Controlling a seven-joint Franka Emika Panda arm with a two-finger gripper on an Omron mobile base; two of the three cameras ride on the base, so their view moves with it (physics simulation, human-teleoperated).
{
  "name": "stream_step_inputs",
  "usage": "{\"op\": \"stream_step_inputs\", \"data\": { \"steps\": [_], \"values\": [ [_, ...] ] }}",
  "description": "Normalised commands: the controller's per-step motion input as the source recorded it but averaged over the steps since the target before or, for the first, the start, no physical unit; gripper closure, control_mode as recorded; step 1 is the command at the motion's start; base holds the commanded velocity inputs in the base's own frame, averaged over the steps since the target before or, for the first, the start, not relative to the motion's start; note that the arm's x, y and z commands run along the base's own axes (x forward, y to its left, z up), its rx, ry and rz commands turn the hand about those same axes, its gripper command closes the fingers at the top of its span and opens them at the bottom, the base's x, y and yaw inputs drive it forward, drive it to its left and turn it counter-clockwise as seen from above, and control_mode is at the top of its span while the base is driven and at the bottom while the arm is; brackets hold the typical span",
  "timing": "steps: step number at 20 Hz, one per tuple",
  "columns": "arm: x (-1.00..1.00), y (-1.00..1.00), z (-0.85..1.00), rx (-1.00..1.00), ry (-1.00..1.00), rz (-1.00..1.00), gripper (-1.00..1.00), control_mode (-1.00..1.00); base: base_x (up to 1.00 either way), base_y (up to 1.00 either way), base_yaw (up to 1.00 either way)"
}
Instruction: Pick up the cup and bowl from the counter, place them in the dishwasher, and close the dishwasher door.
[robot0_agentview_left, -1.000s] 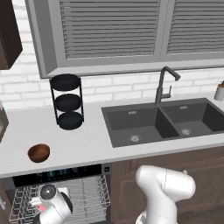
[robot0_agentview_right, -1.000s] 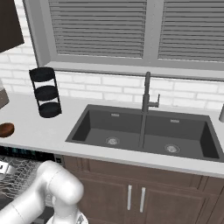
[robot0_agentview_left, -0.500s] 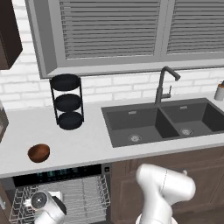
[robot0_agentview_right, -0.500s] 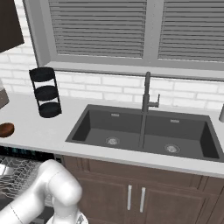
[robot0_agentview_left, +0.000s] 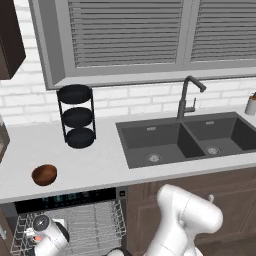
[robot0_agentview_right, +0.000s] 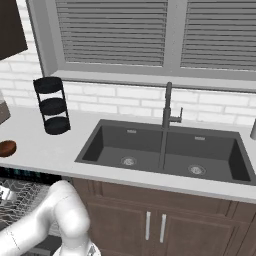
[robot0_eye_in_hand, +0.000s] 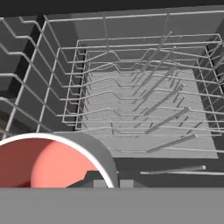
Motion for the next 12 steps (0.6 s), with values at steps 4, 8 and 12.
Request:
{"op": "stream_step_inputs", "data": {
  "steps": [4, 8, 12],
  "values": [
    [0.0, 0.42, -0.55, 0.0, 0.06, 0.0, 1.0, -1.0, 0.0, 0.0, 0.0],
    [0.0, 0.42, -0.5, 0.0, 0.07, 0.0, 1.0, -1.0, 0.0, 0.0, 0.0],
    [-0.25, 0.41, -0.56, 0.0, 0.1, 0.0, 1.0, -1.0, 0.0, 0.0, 0.0]
  ]
}}
